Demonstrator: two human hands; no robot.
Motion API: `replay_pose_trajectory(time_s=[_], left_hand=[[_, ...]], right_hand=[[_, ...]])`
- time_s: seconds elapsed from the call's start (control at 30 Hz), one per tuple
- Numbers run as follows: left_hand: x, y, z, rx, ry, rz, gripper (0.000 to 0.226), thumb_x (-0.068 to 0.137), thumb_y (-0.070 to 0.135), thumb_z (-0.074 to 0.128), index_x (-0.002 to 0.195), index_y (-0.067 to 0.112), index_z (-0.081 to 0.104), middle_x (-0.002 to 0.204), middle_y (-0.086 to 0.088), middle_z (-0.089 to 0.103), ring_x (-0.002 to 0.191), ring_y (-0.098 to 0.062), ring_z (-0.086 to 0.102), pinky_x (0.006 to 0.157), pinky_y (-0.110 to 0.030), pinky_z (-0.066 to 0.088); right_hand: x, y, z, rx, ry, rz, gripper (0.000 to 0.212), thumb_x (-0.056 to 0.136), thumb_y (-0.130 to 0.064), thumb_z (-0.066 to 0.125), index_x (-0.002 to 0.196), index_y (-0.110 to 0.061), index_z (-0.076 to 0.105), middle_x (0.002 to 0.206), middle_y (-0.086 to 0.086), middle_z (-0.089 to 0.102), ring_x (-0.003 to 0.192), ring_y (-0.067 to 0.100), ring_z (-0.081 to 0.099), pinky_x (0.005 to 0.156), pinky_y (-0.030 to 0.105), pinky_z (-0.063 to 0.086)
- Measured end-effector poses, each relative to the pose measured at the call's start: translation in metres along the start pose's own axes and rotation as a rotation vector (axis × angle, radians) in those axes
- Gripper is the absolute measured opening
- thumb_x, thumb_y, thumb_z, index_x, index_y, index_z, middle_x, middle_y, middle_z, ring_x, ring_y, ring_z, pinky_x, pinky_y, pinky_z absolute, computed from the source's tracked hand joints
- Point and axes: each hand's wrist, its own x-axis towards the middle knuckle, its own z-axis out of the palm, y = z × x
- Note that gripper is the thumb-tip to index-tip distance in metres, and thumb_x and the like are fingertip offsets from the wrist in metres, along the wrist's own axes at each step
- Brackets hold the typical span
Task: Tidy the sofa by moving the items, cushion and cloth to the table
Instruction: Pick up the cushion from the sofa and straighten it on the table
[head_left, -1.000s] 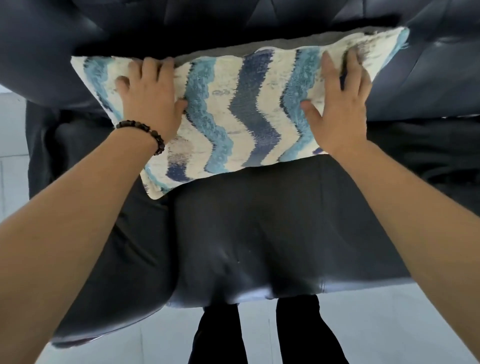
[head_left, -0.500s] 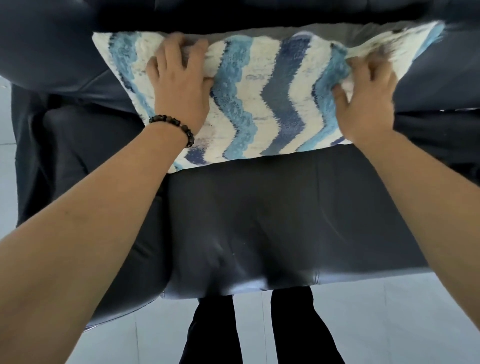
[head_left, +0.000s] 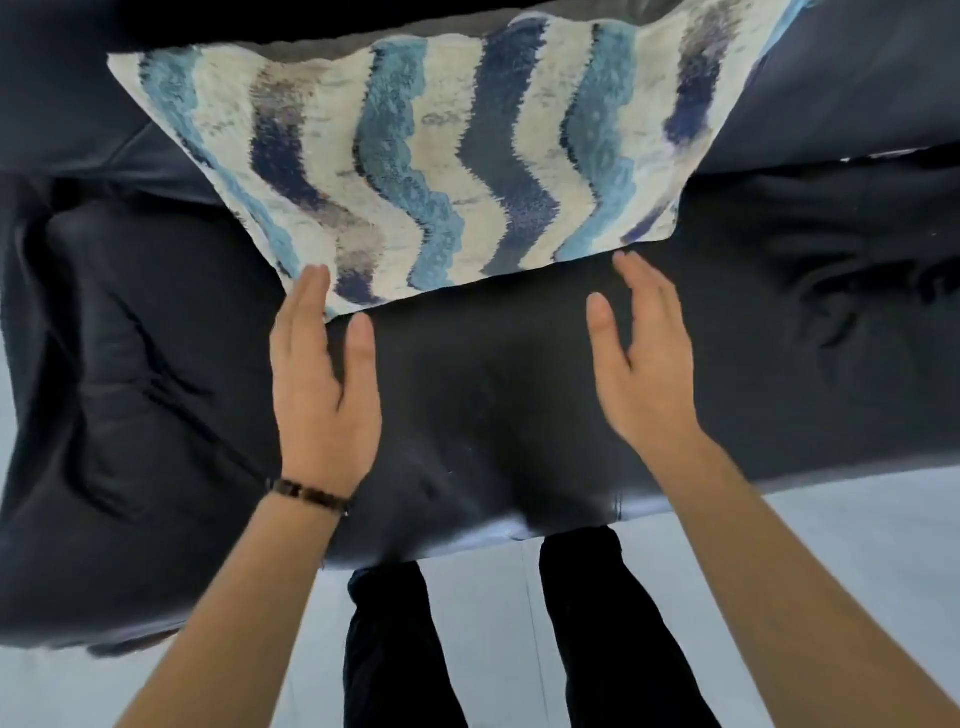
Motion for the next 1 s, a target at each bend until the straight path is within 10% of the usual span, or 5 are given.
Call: replay_pose_trajectory(time_s=[0.27,0.5,0.67,1.0], left_hand=[[-0.142,0.045,-0.095,-0.292,-0.071,-0.324,0.057,0.09,0.049,0.045,0.142,0.028,0.042,0.144,0.012,0.049,0.134,-0.004,0.044,0.11,-0.044,0.039],[-0.135,0.128,-0.245,-0.3,-0.123,-0.022,0.049,0.096,0.031,0.053,0.142,0.018,0.043,0.135,0.003,0.056,0.128,-0.006,0.05,0.105,-0.042,0.045],[-0.124,0.212,-0.301,-0.361,-0.197,0.229,0.051,0.093,0.03,0.052,0.141,0.017,0.043,0.132,0.001,0.056,0.125,-0.009,0.052,0.102,-0.036,0.046],[-0.208,0.333,-0.273,-0.354,-0.336,0.609,0.059,0.089,0.029,0.058,0.143,0.016,0.04,0.131,0.006,0.054,0.123,-0.004,0.052,0.096,-0.024,0.047]], right_hand=[[-0.17,-0.063,-0.043,0.224,-0.006,0.259,0.041,0.1,-0.043,0.047,0.141,-0.038,0.047,0.139,-0.027,0.047,0.132,-0.006,0.045,0.109,0.022,0.038],[-0.267,-0.18,-0.152,0.301,0.335,0.225,0.041,0.101,-0.033,0.052,0.141,-0.031,0.049,0.137,-0.013,0.056,0.126,0.003,0.054,0.104,0.024,0.043],[-0.321,-0.227,-0.235,0.379,0.637,0.175,0.037,0.101,-0.031,0.052,0.138,-0.028,0.053,0.133,-0.009,0.059,0.121,-0.005,0.053,0.088,0.001,0.041],[-0.466,-0.157,-0.323,0.439,0.98,0.15,0.05,0.089,-0.038,0.06,0.137,-0.04,0.043,0.135,-0.009,0.056,0.123,0.002,0.055,0.093,0.017,0.05]])
